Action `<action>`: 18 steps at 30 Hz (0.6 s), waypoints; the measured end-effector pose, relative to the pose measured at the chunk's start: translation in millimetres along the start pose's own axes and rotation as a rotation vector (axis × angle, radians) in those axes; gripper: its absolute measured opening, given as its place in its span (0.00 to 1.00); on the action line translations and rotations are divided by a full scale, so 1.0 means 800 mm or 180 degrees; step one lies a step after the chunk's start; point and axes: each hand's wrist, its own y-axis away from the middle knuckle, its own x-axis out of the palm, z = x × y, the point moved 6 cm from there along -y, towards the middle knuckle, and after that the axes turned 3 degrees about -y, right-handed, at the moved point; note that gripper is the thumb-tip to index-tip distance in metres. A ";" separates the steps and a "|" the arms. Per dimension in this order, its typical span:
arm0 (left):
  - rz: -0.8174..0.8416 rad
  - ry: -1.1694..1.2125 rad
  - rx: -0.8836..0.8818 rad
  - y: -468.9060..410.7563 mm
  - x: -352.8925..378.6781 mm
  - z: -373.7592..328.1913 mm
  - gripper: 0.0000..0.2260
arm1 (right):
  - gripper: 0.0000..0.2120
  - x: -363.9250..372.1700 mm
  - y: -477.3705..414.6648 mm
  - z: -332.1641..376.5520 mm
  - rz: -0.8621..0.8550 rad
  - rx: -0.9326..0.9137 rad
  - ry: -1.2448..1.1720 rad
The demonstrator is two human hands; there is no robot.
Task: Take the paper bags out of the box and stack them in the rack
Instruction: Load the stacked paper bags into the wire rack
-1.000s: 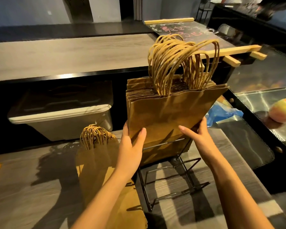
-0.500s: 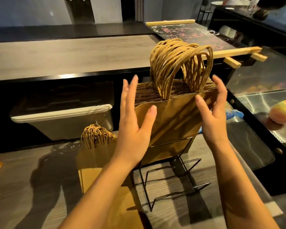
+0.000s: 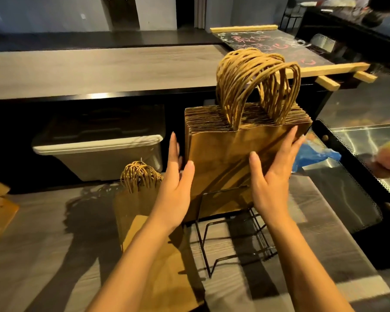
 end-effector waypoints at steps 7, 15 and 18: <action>-0.0642 -0.0234 -0.0935 0.060 -0.060 0.070 0.24 | 0.38 0.043 0.072 0.019 0.0805 -0.0124 0.0064; -0.1354 -0.0503 -0.1318 0.137 -0.123 0.125 0.22 | 0.38 0.092 0.160 0.054 0.1991 -0.0431 0.0140; -0.1397 -0.0508 -0.1507 0.159 -0.123 0.135 0.22 | 0.37 0.102 0.189 0.058 0.2458 -0.0465 0.0154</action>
